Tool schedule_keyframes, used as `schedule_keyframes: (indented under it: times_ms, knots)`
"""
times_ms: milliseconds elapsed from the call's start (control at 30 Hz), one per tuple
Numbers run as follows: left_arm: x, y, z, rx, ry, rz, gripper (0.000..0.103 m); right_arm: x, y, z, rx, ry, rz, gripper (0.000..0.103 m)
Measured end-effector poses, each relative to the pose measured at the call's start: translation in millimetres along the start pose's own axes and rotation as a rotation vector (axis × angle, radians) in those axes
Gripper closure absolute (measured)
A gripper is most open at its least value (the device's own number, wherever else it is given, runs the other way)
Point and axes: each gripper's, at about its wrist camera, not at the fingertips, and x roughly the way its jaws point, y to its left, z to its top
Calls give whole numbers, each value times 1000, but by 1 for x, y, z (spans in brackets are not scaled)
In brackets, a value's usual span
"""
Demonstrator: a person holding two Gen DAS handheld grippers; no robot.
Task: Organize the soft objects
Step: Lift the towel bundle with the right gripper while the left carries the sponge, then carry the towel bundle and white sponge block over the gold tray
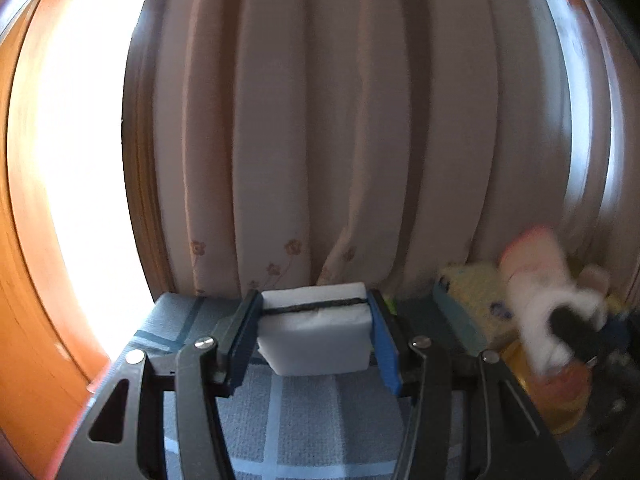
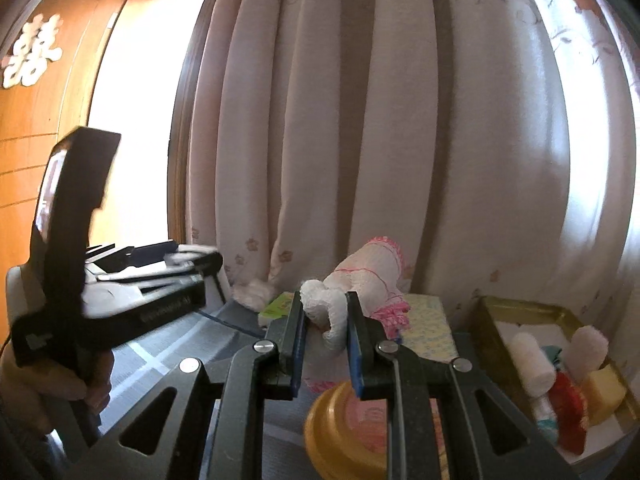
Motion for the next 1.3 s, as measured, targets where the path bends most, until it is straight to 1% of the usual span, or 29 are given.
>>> schedule_keyframes:
  times_ms: [33,100,167,300,400,467,600,900,1200,1300]
  knots:
    - [2,-7,-1,28,8,21,51,-2,-1,-1,-14,-7,-6,83]
    - [1,-18,-3,55,11,39,51,-4,-3,-2,-29,-14,-16,83]
    - [-1,-24,-4,61,11,50,51,-5,-7,-4,-32,-16,-22,83]
    - [-4,-38,-10,38,31,81,51,-7,-16,-7,-33,-24,-38,83]
    - [-11,-50,-13,59,14,104,51,-11,-24,-10,-35,-27,-46,83]
    - [-9,-53,-14,67,16,94,51,-13,-30,-13,-27,-27,-55,83]
    - [-17,-66,-16,68,16,88,51,-16,-47,-18,0,-16,-73,83]
    - [-28,-102,-26,65,23,65,51,-32,-80,-23,16,-2,-148,83]
    - [-39,-137,-32,80,2,66,51,-48,-115,-30,29,0,-220,83]
    - [-41,-149,-32,88,-4,51,51,-51,-128,-31,30,-3,-241,83]
